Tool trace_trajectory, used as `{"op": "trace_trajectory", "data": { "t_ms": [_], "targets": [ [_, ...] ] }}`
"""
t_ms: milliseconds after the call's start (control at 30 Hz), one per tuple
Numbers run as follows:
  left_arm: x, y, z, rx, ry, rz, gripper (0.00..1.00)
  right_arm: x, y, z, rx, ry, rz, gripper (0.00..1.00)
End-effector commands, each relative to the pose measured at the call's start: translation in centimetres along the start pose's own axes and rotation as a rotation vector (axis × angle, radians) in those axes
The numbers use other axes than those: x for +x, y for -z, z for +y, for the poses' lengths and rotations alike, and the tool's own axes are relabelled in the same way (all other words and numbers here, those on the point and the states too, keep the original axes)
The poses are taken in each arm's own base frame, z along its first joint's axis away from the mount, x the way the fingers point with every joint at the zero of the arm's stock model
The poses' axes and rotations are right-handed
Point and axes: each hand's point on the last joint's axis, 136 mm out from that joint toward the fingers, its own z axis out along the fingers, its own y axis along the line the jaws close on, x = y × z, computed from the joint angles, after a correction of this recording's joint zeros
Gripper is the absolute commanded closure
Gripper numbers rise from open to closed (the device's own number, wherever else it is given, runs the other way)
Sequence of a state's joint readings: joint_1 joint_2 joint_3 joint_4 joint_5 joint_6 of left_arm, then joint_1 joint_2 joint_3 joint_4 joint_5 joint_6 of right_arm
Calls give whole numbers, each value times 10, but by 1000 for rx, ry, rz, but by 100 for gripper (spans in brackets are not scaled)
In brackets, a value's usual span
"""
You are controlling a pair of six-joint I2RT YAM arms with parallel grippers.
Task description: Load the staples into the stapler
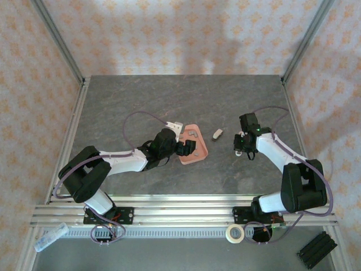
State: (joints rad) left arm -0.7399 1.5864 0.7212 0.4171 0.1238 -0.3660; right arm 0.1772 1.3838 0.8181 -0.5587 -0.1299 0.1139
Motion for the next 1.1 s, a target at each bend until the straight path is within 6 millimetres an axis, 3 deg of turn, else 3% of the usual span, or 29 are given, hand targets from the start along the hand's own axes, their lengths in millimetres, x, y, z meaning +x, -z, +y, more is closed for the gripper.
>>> {"op": "trace_trajectory", "data": {
  "t_ms": [0, 300, 567, 1067],
  "targets": [
    [-15, 3, -8, 21, 6, -53, 16, -8, 3, -1, 4, 8, -22, 87],
    [-15, 3, -11, 45, 6, -58, 16, -8, 4, -1, 3, 7, -25, 87],
    [-20, 4, -26, 137, 9, -93, 16, -7, 5, 0, -5, 4, -28, 87],
    [-18, 7, -26, 138, 11, -102, 16, -6, 9, 0, -8, 6, -39, 87]
  ]
}}
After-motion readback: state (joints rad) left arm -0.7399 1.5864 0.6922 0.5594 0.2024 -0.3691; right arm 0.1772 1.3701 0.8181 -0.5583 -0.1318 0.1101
